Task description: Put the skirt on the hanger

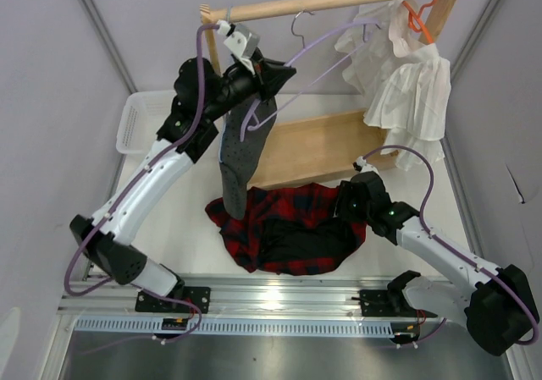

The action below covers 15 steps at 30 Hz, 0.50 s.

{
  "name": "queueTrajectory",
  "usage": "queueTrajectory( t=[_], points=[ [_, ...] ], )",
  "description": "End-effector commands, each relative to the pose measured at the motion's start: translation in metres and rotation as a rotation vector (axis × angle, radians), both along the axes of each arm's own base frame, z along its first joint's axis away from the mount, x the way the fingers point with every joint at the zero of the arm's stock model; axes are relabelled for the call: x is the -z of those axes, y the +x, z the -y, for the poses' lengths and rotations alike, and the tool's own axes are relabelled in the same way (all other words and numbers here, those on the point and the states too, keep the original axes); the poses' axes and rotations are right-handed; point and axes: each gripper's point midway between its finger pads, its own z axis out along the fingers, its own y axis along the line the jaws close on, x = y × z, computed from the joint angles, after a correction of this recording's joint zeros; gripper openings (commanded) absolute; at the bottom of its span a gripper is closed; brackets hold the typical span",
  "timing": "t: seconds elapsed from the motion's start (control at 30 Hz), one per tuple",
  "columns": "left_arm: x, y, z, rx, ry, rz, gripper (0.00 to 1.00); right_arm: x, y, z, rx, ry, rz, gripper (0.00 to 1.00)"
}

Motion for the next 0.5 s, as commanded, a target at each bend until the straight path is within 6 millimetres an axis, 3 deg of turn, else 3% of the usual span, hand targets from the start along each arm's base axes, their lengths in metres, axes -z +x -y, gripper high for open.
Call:
queueTrajectory(
  t=[0.0, 0.27, 0.47],
  points=[
    [-0.068, -0.064, -0.029, 0.059, -0.143, 0.143, 0.00, -0.017, 0.011, -0.006, -0.015, 0.016, 0.045, 0.42],
    [-0.053, -0.099, -0.032, 0.151, -0.110, 0.140, 0.00, -0.013, 0.012, -0.007, -0.019, 0.016, 0.038, 0.42],
    [-0.043, -0.113, -0.030, 0.205, -0.063, 0.087, 0.00, -0.013, 0.012, -0.006, -0.016, 0.019, 0.036, 0.42]
  ],
)
